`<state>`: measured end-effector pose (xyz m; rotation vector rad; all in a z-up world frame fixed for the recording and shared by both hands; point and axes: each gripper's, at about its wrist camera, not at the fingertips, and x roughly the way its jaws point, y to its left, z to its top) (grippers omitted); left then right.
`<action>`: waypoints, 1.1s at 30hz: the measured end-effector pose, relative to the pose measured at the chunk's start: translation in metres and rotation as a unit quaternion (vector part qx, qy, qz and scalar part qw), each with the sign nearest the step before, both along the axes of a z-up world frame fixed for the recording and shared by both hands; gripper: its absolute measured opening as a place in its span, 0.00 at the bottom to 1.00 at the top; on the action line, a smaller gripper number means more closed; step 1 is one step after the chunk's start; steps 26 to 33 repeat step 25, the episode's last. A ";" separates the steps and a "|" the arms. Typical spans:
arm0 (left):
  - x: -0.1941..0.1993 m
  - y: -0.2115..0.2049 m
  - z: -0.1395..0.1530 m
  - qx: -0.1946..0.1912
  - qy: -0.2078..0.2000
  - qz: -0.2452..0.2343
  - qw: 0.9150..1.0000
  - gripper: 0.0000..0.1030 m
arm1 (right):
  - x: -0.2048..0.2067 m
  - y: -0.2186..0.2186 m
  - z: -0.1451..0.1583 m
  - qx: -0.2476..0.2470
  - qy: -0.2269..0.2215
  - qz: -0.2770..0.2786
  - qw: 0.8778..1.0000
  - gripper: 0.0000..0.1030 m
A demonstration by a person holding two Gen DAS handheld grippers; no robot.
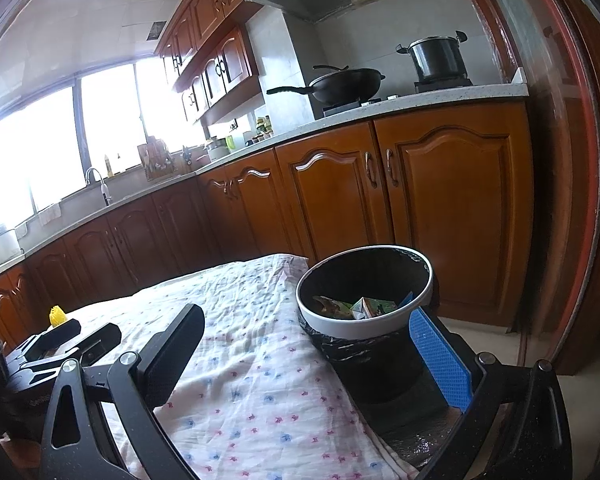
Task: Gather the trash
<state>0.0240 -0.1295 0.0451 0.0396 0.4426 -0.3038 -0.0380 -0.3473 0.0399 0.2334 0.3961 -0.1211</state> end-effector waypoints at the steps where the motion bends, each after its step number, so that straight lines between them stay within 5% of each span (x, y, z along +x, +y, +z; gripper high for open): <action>1: 0.001 0.000 0.000 0.000 0.001 0.000 1.000 1.00 | 0.000 0.001 0.000 0.000 0.000 0.001 1.000 1.00; 33: 0.006 0.008 -0.004 -0.012 0.011 -0.003 1.000 1.00 | 0.009 0.004 -0.005 0.000 0.011 0.009 1.000 1.00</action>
